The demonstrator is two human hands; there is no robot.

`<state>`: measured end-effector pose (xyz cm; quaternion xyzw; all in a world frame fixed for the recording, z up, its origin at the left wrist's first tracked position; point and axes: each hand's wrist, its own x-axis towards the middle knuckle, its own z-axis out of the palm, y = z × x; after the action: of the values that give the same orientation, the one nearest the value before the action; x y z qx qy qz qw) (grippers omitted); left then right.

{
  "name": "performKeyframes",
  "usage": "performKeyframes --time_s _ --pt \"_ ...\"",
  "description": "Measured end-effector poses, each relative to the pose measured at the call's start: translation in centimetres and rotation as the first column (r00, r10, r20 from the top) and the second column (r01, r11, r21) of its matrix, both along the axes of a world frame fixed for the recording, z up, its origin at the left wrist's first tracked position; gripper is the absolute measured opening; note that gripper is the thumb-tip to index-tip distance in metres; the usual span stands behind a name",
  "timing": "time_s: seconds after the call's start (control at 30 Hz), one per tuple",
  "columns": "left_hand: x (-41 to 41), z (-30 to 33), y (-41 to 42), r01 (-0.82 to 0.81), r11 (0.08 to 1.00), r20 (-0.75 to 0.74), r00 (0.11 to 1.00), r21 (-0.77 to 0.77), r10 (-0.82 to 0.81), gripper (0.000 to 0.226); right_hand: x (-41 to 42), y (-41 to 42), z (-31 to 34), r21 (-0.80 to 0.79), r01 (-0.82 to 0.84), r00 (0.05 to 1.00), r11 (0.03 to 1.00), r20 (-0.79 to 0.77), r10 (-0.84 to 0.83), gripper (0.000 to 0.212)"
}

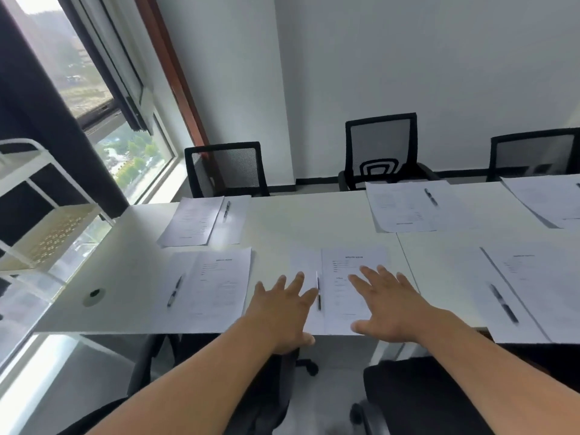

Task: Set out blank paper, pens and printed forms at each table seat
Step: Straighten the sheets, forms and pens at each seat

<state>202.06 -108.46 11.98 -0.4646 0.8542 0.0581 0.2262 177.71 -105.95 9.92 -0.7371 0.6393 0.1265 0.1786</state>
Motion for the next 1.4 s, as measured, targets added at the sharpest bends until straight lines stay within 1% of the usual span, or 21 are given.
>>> performKeyframes --time_s 0.17,0.3,0.43,0.6,0.8,0.9,1.27,1.4 --pt "-1.0 -5.8 -7.7 -0.010 0.991 0.012 1.000 0.136 0.008 0.106 -0.8 -7.0 -6.6 0.106 0.016 0.999 0.994 0.034 -0.020 0.105" --pt "-1.4 -9.3 -10.9 0.022 0.984 0.029 0.999 0.177 -0.027 0.110 -0.9 -9.8 -9.8 0.154 0.009 0.999 0.988 0.040 -0.015 0.106" --pt "-2.6 -13.4 -14.4 0.050 0.973 0.014 0.998 0.224 -0.054 0.110 -1.3 -12.0 -13.1 0.226 0.016 0.998 0.974 0.052 -0.028 0.105" --pt "-2.9 -16.9 -17.4 0.070 0.963 0.027 0.996 0.261 -0.080 0.114 -1.1 -13.8 -15.9 0.263 0.030 0.997 0.964 0.055 -0.046 0.106" --pt "-3.0 -19.7 -18.6 0.122 0.956 0.028 0.991 0.265 -0.134 0.132 -1.4 -14.8 -18.1 0.257 0.050 0.997 0.965 0.036 -0.061 0.114" --pt "-3.1 -20.7 -18.7 0.139 0.954 0.038 0.987 0.266 -0.155 0.136 -1.4 -14.7 -19.2 0.256 0.051 0.997 0.965 0.035 -0.062 0.118" --pt "-4.8 -22.1 -19.3 0.115 0.960 0.047 0.990 0.256 -0.131 0.133 -1.9 -15.6 -20.9 0.242 0.042 0.998 0.969 0.041 -0.054 0.122" --pt "-4.9 -22.4 -19.2 0.108 0.959 0.038 0.992 0.263 -0.122 0.132 -2.1 -15.9 -21.1 0.267 0.036 0.998 0.963 0.038 -0.048 0.123"
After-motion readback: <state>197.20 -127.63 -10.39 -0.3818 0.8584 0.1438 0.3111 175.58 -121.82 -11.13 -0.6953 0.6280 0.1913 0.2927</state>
